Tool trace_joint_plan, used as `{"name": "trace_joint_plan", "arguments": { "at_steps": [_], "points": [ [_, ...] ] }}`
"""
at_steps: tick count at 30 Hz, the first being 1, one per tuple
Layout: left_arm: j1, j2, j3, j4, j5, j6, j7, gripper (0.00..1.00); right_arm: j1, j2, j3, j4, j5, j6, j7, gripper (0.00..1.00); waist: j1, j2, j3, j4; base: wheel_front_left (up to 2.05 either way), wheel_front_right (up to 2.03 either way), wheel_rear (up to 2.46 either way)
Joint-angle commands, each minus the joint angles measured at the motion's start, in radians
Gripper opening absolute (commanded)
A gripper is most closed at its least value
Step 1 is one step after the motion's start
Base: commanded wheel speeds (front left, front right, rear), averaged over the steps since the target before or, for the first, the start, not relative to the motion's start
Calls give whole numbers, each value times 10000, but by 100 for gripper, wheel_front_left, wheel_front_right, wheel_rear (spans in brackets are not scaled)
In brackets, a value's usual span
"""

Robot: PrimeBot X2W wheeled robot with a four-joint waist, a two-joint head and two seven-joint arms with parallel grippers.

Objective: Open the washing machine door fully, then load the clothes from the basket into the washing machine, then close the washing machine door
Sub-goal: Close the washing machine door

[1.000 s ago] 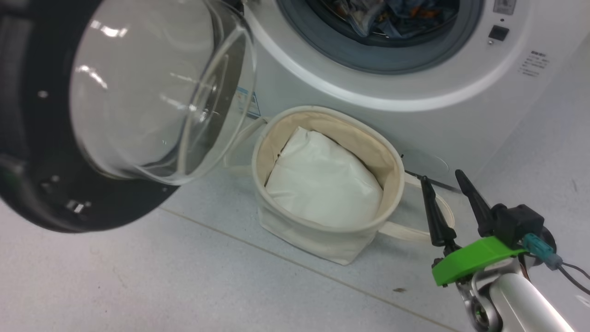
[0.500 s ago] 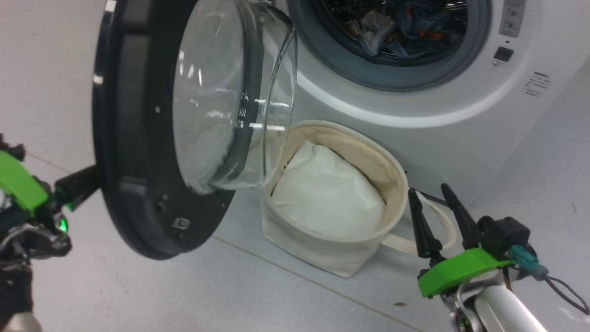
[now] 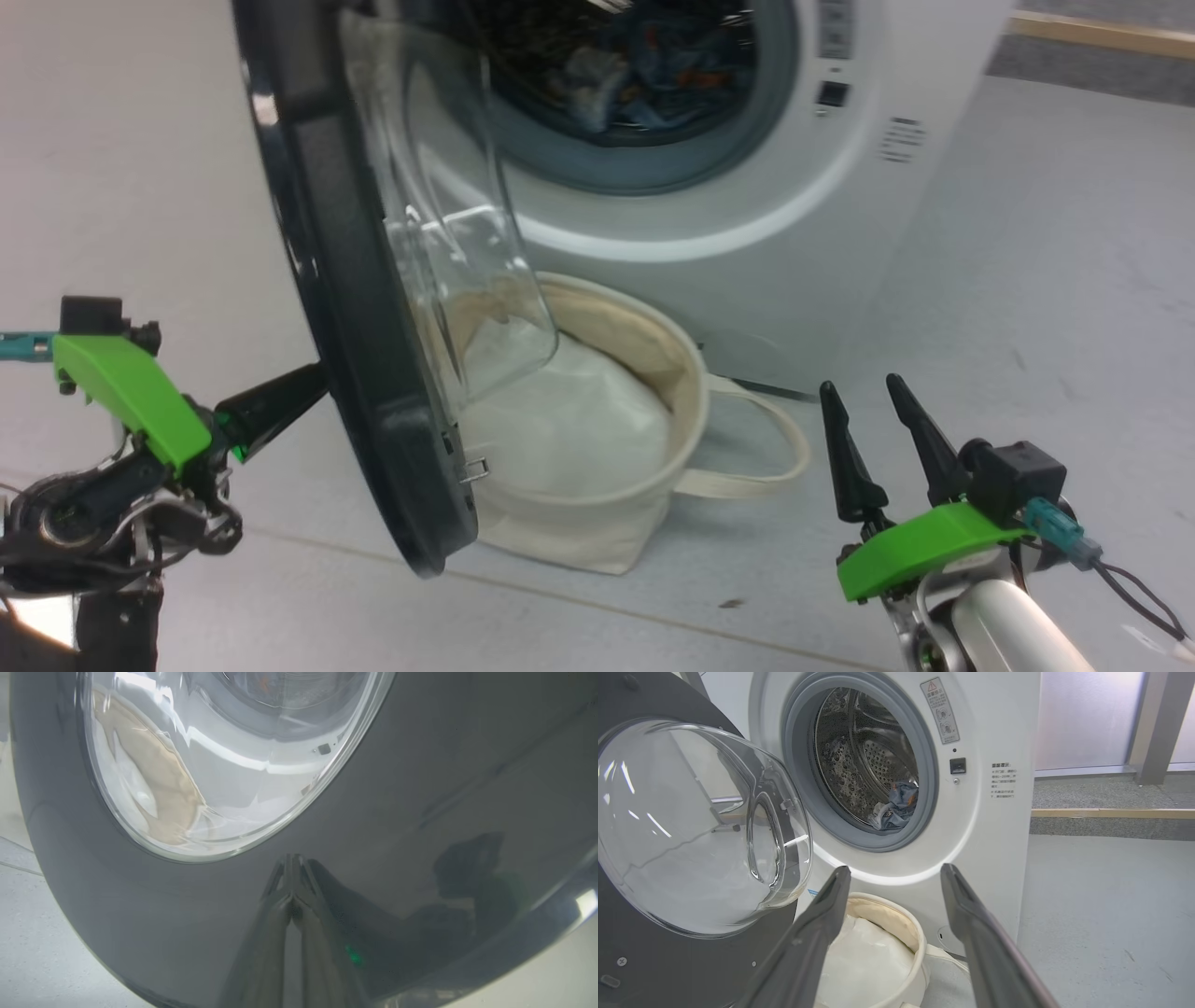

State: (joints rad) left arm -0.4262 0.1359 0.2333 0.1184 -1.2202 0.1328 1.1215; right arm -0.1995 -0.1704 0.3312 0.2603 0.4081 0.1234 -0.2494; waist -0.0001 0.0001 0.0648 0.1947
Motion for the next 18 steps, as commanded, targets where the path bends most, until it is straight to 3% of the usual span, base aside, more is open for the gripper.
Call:
{"name": "trace_joint_plan", "arguments": {
  "at_steps": [1,18],
  "points": [
    [-279,188,259,-391,58,-29,-53,0,-57,36,114,-331,42,73,-124,100,1,-1,-189,-694,0,0,0],
    [-940,209,829,173,263,-382,-1318,0,-236,155,6,-624,-133,73,-124,100,1,-1,512,-4324,0,0,0]
  ]
}}
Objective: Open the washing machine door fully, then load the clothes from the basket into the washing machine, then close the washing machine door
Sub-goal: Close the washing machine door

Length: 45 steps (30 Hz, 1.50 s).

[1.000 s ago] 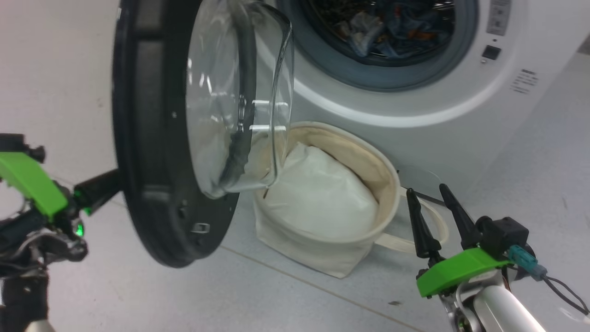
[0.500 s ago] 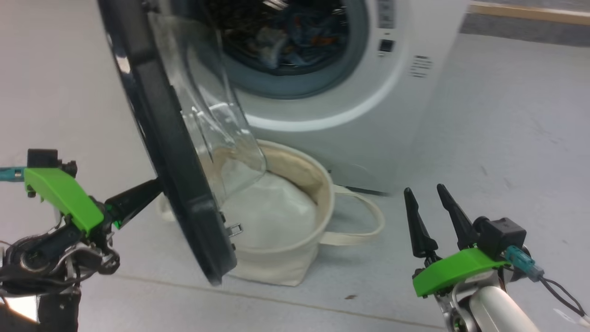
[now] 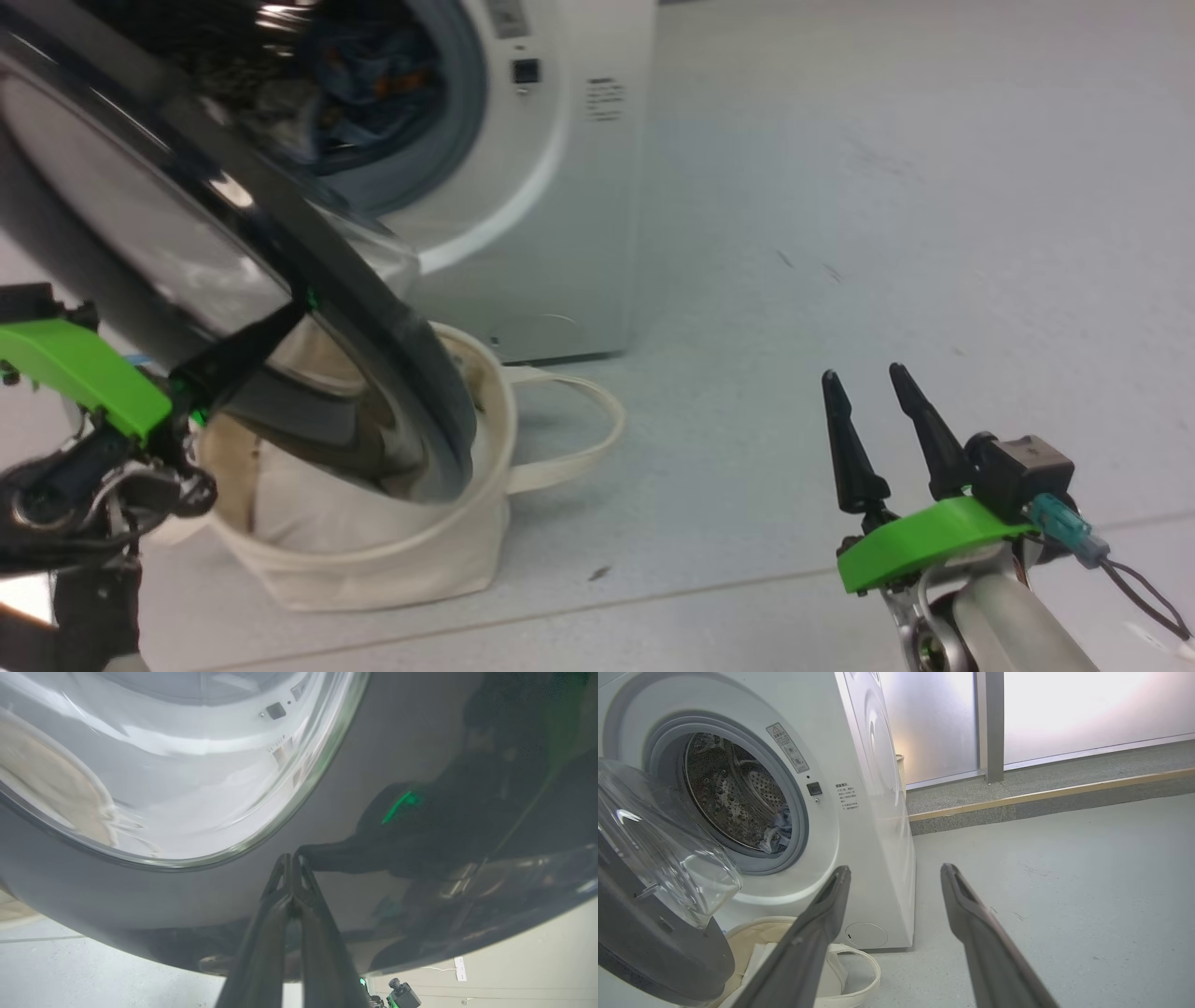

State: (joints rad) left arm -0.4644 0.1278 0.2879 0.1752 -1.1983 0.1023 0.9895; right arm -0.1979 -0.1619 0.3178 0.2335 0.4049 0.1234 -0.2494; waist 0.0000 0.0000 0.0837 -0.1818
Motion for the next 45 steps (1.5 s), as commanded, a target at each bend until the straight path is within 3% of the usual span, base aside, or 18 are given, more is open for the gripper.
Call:
{"name": "trace_joint_plan", "arguments": {
  "at_steps": [1,8,15,16,17,22,23,28,34,37,40,45],
  "points": [
    [-635,325,306,-354,74,-96,-63,0,-288,96,124,-382,-110,73,-124,100,0,0,406,-726,0,0,0],
    [-1227,562,582,4,296,-231,-730,0,-555,199,56,-399,-168,73,-124,100,0,0,802,-1486,0,0,0],
    [-1240,464,521,264,391,-504,-1016,0,-673,150,-34,-375,-171,73,-124,100,0,0,699,-1028,0,0,0],
    [-1179,418,478,269,440,-527,-1063,64,-691,126,-9,-363,-163,73,-124,100,0,0,653,-887,0,0,0],
    [-1002,349,301,169,574,-711,-1109,100,-730,57,43,-346,-144,73,-124,100,0,0,552,-565,0,0,0],
    [-436,233,83,-329,1250,-1554,-2055,100,-741,-80,85,-330,-76,73,-124,100,0,0,286,364,0,0,0],
    [-436,233,83,-329,1250,-1554,-2055,100,-741,-80,85,-330,-76,73,-124,100,0,0,286,364,0,0,0],
    [405,816,-691,-769,3424,-2262,-4461,100,-595,-146,117,-259,8,73,-124,100,0,0,137,1242,0,0,0],
    [1236,1913,-2266,-448,5777,-2325,-8616,100,-554,-263,86,-286,2,73,-124,100,0,0,-9,1987,0,0,0],
    [1554,2116,-2539,338,6588,-2326,-10448,100,-501,-292,118,-285,24,73,-124,100,0,0,-88,2161,0,0,0],
    [1770,2040,-2700,1234,7071,-2327,-11660,100,-437,-342,122,-257,53,73,-124,100,0,0,-158,2241,0,0,0],
    [1802,1592,-2730,2413,7166,-2328,-12387,100,-299,-439,63,-204,83,73,-124,100,0,0,-212,2337,0,0,0]
  ]
}}
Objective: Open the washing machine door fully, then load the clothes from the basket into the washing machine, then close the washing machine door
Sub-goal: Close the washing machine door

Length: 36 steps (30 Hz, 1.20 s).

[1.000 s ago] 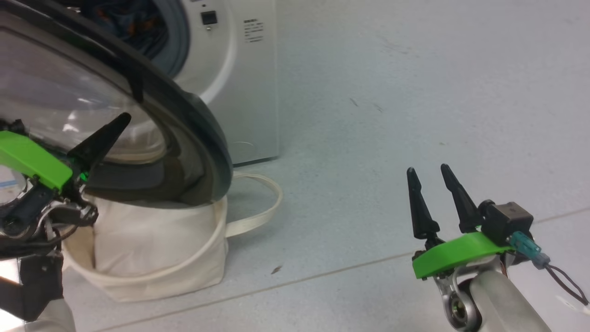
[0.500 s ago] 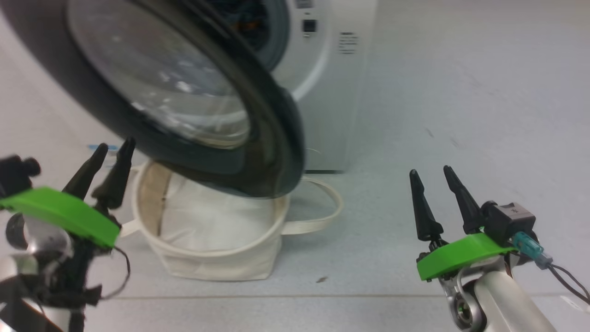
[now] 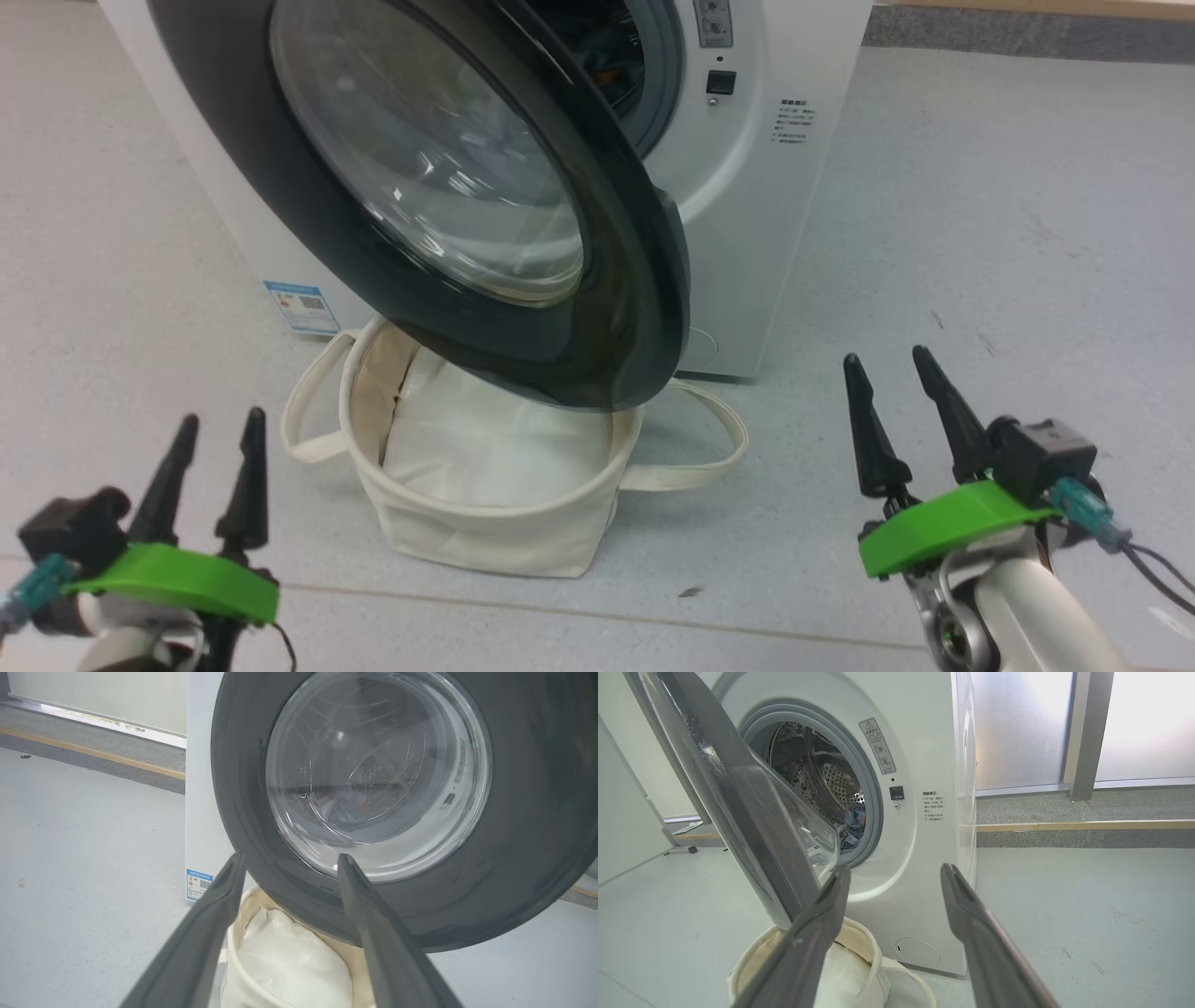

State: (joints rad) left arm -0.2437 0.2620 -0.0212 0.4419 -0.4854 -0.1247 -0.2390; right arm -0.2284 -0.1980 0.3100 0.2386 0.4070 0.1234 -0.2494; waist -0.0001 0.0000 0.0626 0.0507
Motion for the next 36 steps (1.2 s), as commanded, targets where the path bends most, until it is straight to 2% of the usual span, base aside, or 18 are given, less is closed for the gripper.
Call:
{"name": "trace_joint_plan", "arguments": {
  "at_steps": [1,4,11,27,28,29,34,36],
  "points": [
    [-439,210,345,-110,120,-57,-152,100,26,-87,148,-243,67,73,-124,100,1,0,4,23,0,0,0],
    [-555,119,376,145,267,-58,-214,100,42,-90,170,-257,70,73,-124,100,1,0,37,36,0,0,0],
    [-596,-33,786,-187,500,-58,-224,100,27,-91,194,-278,40,73,-124,100,1,0,45,-18,0,0,0],
    [-439,108,708,-344,491,-59,-227,100,160,-76,347,-197,204,73,-124,100,1,0,-156,-54,0,0,0],
    [-430,112,687,-354,477,-59,-227,100,150,-74,359,-220,223,73,-124,85,1,0,-161,-39,0,0,0],
    [-422,131,654,-372,473,-59,-227,100,140,-71,364,-258,248,73,-124,1,1,0,-174,-17,0,0,0],
    [-419,311,797,-457,289,-59,-227,100,-159,-37,517,-660,142,73,-124,0,1,0,-153,161,0,0,0],
    [-445,378,925,-496,225,-59,-227,100,-398,77,917,-586,78,73,-124,0,1,0,-150,314,0,0,0]
  ]
}}
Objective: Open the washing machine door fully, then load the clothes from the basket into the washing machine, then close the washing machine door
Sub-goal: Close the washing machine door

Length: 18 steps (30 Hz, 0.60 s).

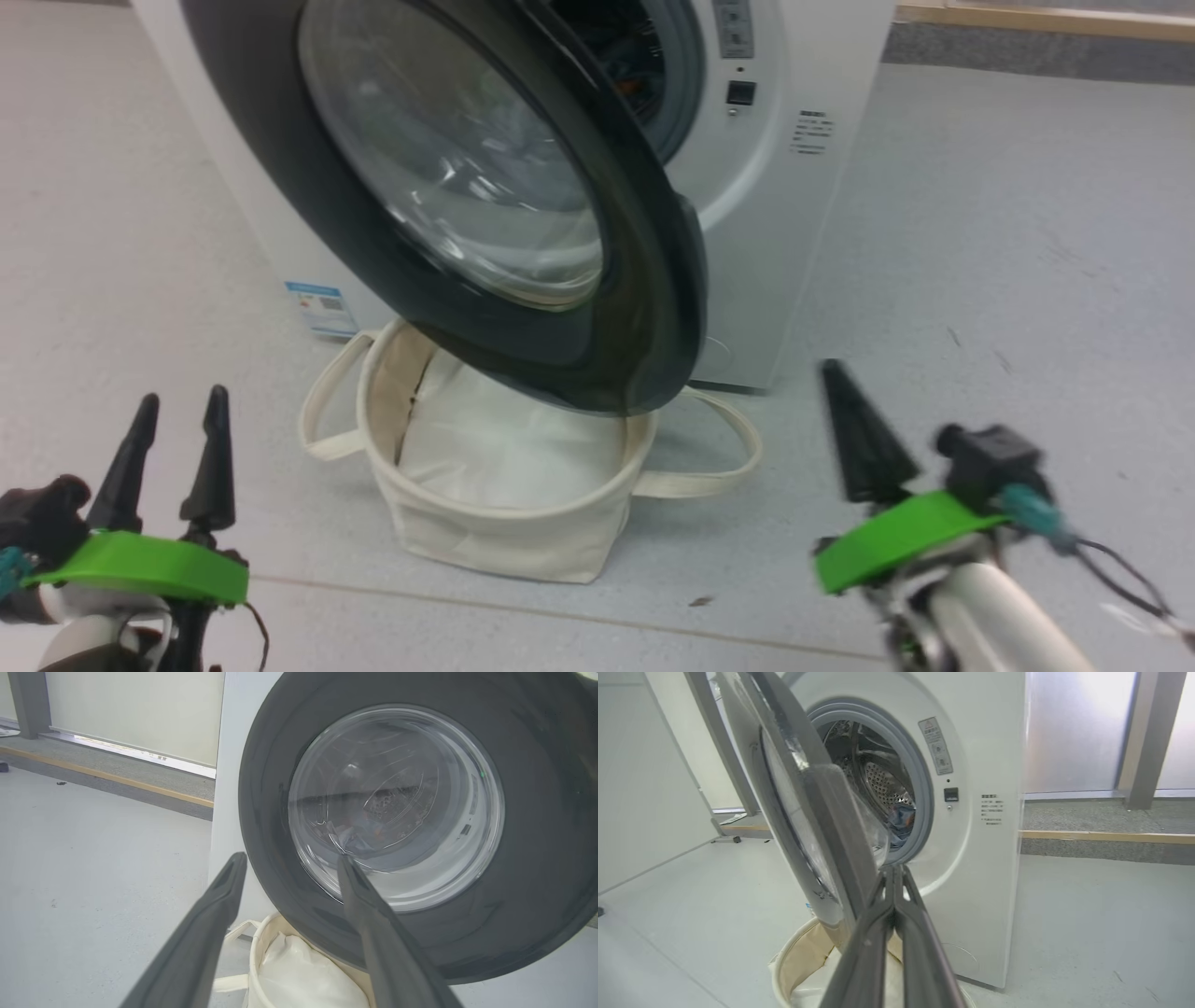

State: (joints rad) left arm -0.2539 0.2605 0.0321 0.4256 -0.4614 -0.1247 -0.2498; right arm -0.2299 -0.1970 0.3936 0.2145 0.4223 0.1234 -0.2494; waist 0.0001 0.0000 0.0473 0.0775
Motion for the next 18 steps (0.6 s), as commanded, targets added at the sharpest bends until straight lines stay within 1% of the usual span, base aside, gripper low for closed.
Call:
{"name": "trace_joint_plan", "arguments": {
  "at_steps": [1,3,6,10,14,18],
  "points": [
    [-357,415,451,-355,-50,-59,-120,100,-522,130,401,-311,-73,73,-124,0,-1,0,10,144,0,0,0],
    [-414,410,558,-412,-150,-59,-120,100,-826,199,1085,-197,-26,73,-124,0,-1,0,49,385,0,0,0],
    [-480,361,426,-441,-189,-59,-120,100,-1321,226,1960,182,114,73,-124,0,-1,0,121,824,0,0,0],
    [-599,301,120,-400,-245,-59,-120,100,-2046,274,2526,925,334,73,-124,0,-1,0,282,1441,0,0,0],
    [-725,290,-10,-378,-303,-59,-120,100,-2646,297,2312,1878,399,73,-124,0,-1,0,518,1982,0,0,0],
    [-832,276,2,-403,-370,-59,-120,100,-3025,212,1622,2432,286,73,-124,0,-1,0,820,2381,0,0,0]
  ]
}}
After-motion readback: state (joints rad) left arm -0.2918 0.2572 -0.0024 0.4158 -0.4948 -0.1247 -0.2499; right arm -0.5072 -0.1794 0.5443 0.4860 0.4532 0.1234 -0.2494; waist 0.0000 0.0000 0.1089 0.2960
